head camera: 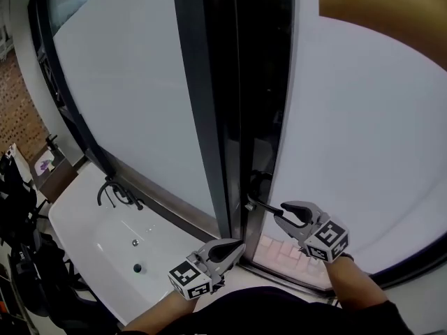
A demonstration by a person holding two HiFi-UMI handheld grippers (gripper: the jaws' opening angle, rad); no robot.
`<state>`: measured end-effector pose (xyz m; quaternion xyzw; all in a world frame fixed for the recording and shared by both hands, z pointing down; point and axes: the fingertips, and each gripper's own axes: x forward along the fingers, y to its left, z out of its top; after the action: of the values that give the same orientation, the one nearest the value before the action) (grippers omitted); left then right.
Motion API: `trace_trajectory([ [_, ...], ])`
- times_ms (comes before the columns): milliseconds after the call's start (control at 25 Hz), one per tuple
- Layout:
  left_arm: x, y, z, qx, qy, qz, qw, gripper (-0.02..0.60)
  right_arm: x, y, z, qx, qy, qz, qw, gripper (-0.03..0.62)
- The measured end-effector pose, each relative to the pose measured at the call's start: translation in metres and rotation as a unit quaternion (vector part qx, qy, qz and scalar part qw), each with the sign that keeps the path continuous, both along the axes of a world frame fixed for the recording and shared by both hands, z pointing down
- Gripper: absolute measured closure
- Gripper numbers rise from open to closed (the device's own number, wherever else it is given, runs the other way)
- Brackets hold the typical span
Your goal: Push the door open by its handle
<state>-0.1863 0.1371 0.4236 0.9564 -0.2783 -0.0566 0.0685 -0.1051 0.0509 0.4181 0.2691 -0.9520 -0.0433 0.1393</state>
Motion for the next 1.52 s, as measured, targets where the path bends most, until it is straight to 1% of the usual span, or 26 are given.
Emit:
trace_trajectory([
  [80, 0.002, -0.012, -0.002, 0.003, 0.006, 0.002, 1.0000, 0.581, -0.010, -0.012, 0.006, 0.005, 0.062, -0.013, 0.998, 0.476],
  [120, 0.002, -0.018, -0.003, 0.005, 0.006, -0.001, 1.0000, 0.581, -0.016, -0.017, 0.010, 0.001, 0.091, -0.025, 0.996, 0.476],
  [200, 0.000, -0.029, -0.006, 0.010, 0.005, -0.011, 0.9999, 0.581, -0.033, -0.024, 0.020, -0.031, 0.142, -0.053, 0.988, 0.476],
  [240, -0.003, -0.033, -0.007, 0.012, 0.005, -0.016, 0.9998, 0.581, -0.041, -0.026, 0.029, -0.055, 0.171, -0.065, 0.981, 0.476],
  [280, -0.006, -0.036, -0.008, 0.013, 0.005, -0.021, 0.9997, 0.581, -0.047, -0.026, 0.040, -0.082, 0.205, -0.075, 0.972, 0.476],
  [320, -0.009, -0.038, -0.010, 0.017, 0.005, -0.024, 0.9996, 0.581, -0.051, -0.027, 0.053, -0.110, 0.241, -0.083, 0.961, 0.476],
  [400, -0.017, -0.041, -0.010, 0.025, -0.001, -0.031, 0.9992, 0.581, -0.056, -0.024, 0.074, -0.164, 0.300, -0.100, 0.934, 0.476],
  [480, -0.027, -0.044, -0.010, 0.024, 0.001, -0.040, 0.9989, 0.581, -0.060, -0.018, 0.087, -0.209, 0.330, -0.117, 0.913, 0.485],
  [520, -0.032, -0.046, -0.009, 0.022, 0.004, -0.042, 0.9989, 0.581, -0.063, -0.016, 0.091, -0.224, 0.338, -0.122, 0.906, 0.485],
  [560, -0.037, -0.047, -0.009, 0.020, 0.007, -0.043, 0.9989, 0.581, -0.067, -0.015, 0.095, -0.234, 0.342, -0.121, 0.902, 0.485],
  [600, -0.041, -0.049, -0.009, 0.019, 0.008, -0.042, 0.9989, 0.581, -0.069, -0.017, 0.097, -0.238, 0.344, -0.113, 0.901, 0.480],
  [640, -0.043, -0.050, -0.008, 0.017, 0.008, -0.040, 0.9990, 0.581, -0.071, -0.020, 0.099, -0.238, 0.343, -0.101, 0.903, 0.470],
  [720, -0.046, -0.051, -0.005, 0.010, 0.008, -0.035, 0.9993, 0.581, -0.073, -0.026, 0.099, -0.223, 0.330, -0.077, 0.914, 0.470],
  [760, -0.047, -0.052, -0.004, 0.006, 0.009, -0.033, 0.9994, 0.581, -0.074, -0.030, 0.098, -0.202, 0.325, -0.063, 0.922, 0.470],
  [880, -0.046, -0.055, 0.001, -0.005, 0.009, -0.020, 0.9997, 0.581, -0.075, -0.045, 0.091, -0.118, 0.313, -0.023, 0.942, 0.454],
  [920, -0.046, -0.056, 0.004, -0.008, 0.008, -0.015, 0.9998, 0.581, -0.076, -0.047, 0.091, -0.105, 0.301, -0.017, 0.948, 0.461],
  [1000, -0.047, -0.056, 0.010, -0.014, 0.005, -0.009, 0.9998, 0.581, -0.081, -0.049, 0.091, -0.097, 0.262, -0.021, 0.960, 0.468],
  [1120, -0.047, -0.056, 0.011, -0.019, 0.006, -0.007, 0.9998, 0.581, -0.091, -0.046, 0.084, -0.086, 0.165, -0.049, 0.981, 0.465],
  [1160, -0.047, -0.055, 0.011, -0.021, 0.006, -0.007, 0.9997, 0.581, -0.093, -0.044, 0.079, -0.080, 0.134, -0.061, 0.986, 0.465],
  [1200, -0.049, -0.054, 0.012, -0.025, 0.006, -0.008, 0.9996, 0.581, -0.095, -0.043, 0.075, -0.074, 0.112, -0.070, 0.988, 0.464],
  [1320, -0.056, -0.054, 0.015, -0.029, 0.004, -0.013, 0.9995, 0.581, -0.100, -0.041, 0.068, -0.050, 0.071, -0.088, 0.992, 0.462],
  [1400, -0.059, -0.054, 0.019, -0.033, 0.002, -0.016, 0.9993, 0.581, -0.104, -0.043, 0.067, -0.030, 0.032, -0.096, 0.994, 0.462],
  [1480, -0.058, -0.052, 0.023, -0.035, -0.006, -0.014, 0.9993, 0.581, -0.105, -0.044, 0.068, -0.018, -0.013, -0.109, 0.994, 0.470],
  [1520, -0.057, -0.051, 0.023, -0.033, -0.008, -0.013, 0.9993, 0.581, -0.104, -0.044, 0.067, -0.016, -0.027, -0.120, 0.992, 0.470],
])
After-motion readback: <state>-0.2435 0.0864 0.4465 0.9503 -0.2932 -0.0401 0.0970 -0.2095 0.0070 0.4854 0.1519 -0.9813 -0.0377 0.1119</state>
